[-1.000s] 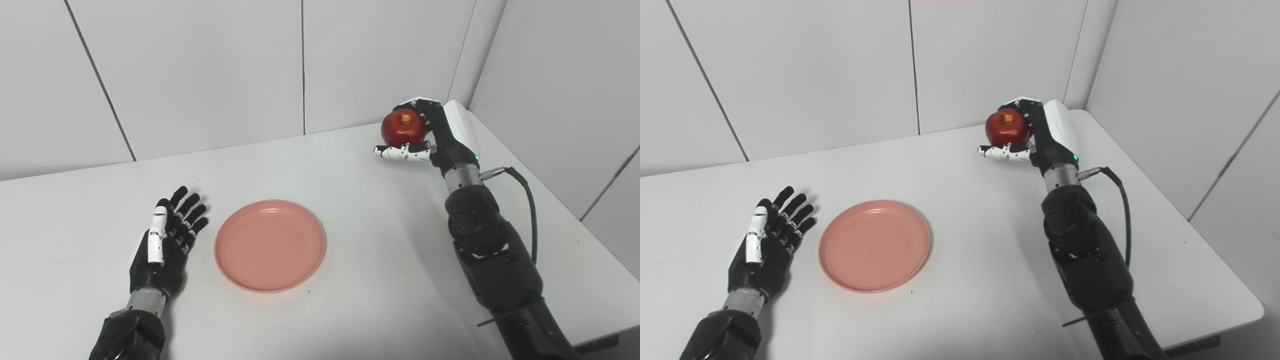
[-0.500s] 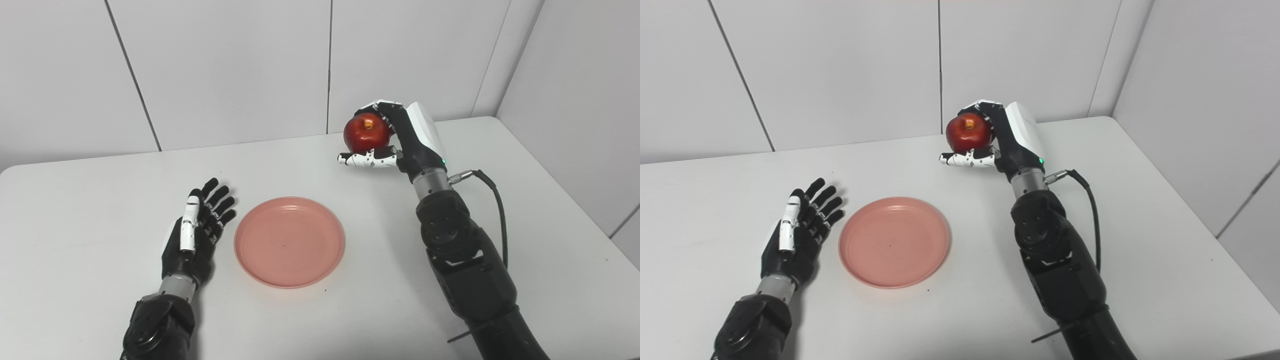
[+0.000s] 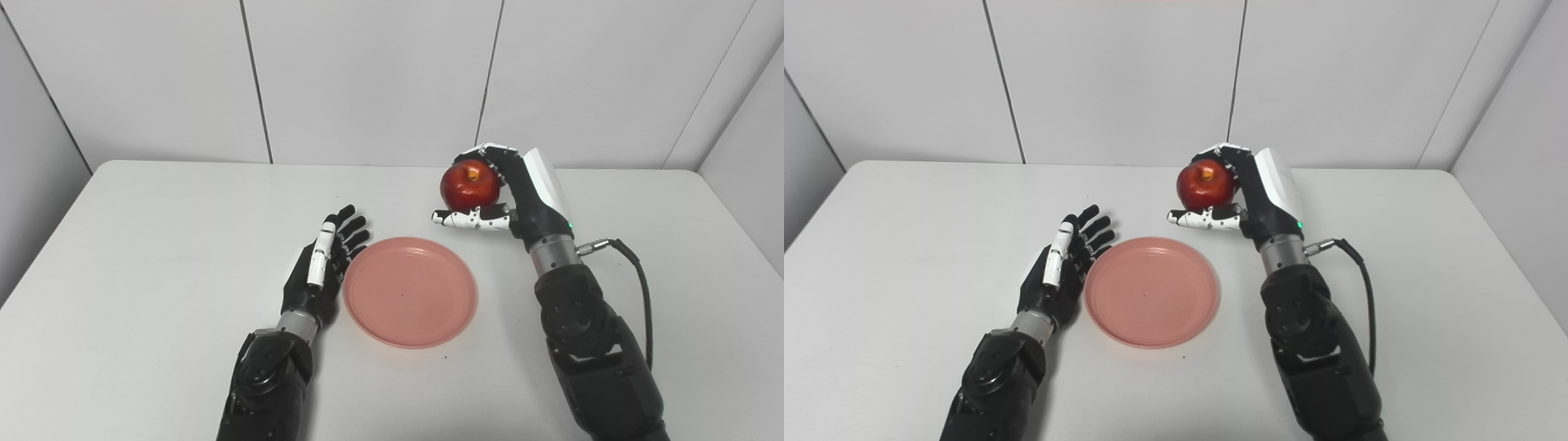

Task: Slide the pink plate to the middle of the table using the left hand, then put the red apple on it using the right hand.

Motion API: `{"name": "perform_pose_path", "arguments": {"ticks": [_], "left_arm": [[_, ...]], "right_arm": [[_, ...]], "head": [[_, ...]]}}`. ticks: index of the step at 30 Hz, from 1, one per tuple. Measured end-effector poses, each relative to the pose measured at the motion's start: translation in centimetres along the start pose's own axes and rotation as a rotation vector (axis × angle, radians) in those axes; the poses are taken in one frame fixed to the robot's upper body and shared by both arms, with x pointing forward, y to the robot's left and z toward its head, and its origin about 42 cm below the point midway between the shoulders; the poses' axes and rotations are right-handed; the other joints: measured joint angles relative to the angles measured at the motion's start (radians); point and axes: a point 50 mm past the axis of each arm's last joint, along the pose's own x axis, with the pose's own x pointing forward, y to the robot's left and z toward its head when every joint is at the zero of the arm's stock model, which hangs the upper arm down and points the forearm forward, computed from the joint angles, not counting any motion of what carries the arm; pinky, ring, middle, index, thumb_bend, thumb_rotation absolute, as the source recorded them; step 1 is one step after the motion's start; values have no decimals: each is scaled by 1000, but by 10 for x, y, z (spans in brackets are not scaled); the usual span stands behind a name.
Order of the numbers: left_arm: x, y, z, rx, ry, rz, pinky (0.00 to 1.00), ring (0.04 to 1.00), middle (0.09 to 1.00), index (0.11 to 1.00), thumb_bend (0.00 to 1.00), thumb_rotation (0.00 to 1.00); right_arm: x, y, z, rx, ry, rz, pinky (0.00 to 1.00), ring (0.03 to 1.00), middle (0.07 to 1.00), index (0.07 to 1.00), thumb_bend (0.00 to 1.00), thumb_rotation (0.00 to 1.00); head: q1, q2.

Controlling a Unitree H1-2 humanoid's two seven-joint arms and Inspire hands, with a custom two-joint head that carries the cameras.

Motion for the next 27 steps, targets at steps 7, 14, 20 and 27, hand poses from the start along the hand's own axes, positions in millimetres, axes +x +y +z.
{"name": "perform_pose_path", "arguments": {"ticks": [7,14,20,27], "left_arm": [[0,-4,0,11,1,9,870,867,874,870,394,1000],[1,-7,0,-1,-3,34,856,854,870,865,393,1000],[1,-6,0,-12,-7,52,854,856,873,869,388,1000],[0,-5,2,-13,-15,69,871,871,885,877,381,1000]], "right_arm": [[-1,20,15,40,-51,44,393,458,506,487,509,133],[-3,35,18,50,-73,82,395,463,510,487,507,133],[-2,43,15,57,-67,98,393,464,510,487,506,133],[-4,54,7,52,-28,120,406,471,518,488,507,133]], "head": [[52,9],[49,15],[38,21],[26,31]]}}
